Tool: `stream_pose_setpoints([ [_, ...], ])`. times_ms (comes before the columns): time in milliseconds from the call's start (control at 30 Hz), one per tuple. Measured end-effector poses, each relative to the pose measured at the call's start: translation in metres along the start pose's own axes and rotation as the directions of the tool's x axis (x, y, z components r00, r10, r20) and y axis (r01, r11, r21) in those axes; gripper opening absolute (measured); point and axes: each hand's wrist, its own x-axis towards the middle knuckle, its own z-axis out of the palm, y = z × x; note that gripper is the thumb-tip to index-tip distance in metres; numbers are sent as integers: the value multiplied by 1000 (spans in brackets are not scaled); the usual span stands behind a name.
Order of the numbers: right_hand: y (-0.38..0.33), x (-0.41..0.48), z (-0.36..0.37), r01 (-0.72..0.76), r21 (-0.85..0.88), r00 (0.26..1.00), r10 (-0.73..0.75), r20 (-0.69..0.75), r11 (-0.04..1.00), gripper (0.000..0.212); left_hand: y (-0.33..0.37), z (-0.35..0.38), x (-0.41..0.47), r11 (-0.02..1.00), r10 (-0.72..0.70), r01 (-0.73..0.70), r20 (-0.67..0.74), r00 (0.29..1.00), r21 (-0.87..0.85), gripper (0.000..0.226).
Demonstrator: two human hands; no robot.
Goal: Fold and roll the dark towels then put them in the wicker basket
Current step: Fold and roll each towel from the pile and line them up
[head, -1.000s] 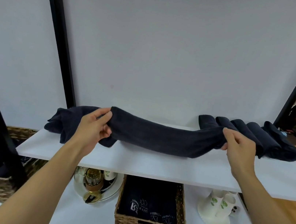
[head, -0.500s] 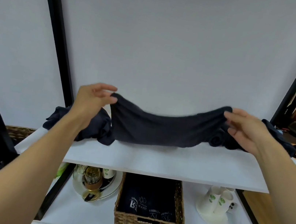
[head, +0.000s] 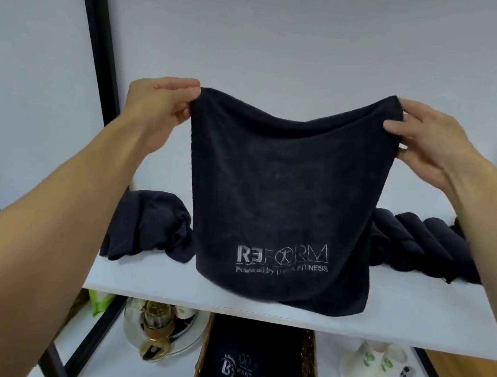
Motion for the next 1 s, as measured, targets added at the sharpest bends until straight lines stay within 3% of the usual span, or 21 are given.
stream_pose_setpoints([
  [67,-3,3,-4,11,5,997,-11,-72,1000,37,3,-1,-1,1000,-23,23,49,999,6,31],
  [167,-6,4,-12,22,-59,991,-30,-128,998,35,6,-1,-2,975,18,-26,39,999,219,40],
  [333,-10,1,-18,29,-197,985,-61,-161,980,26,9,-4,4,800,181,-190,73,981,569,29],
  [500,-15,5,-24,81,-316,972,-146,-186,945,20,12,-2,13,675,242,-267,136,961,688,18],
  [600,-14,13,-28,131,-496,954,-245,-172,858,17,15,2,18,567,274,-304,173,946,765,16],
  [767,2,39,-27,158,-764,930,-355,-99,626,14,8,13,43,427,304,-298,175,937,854,22],
  [867,16,65,-28,156,-825,927,-369,-67,543,15,-3,23,69,418,288,-267,152,945,869,23],
  [1000,21,95,-24,181,-724,922,-371,-112,666,17,-4,29,99,559,328,-245,60,943,792,11],
])
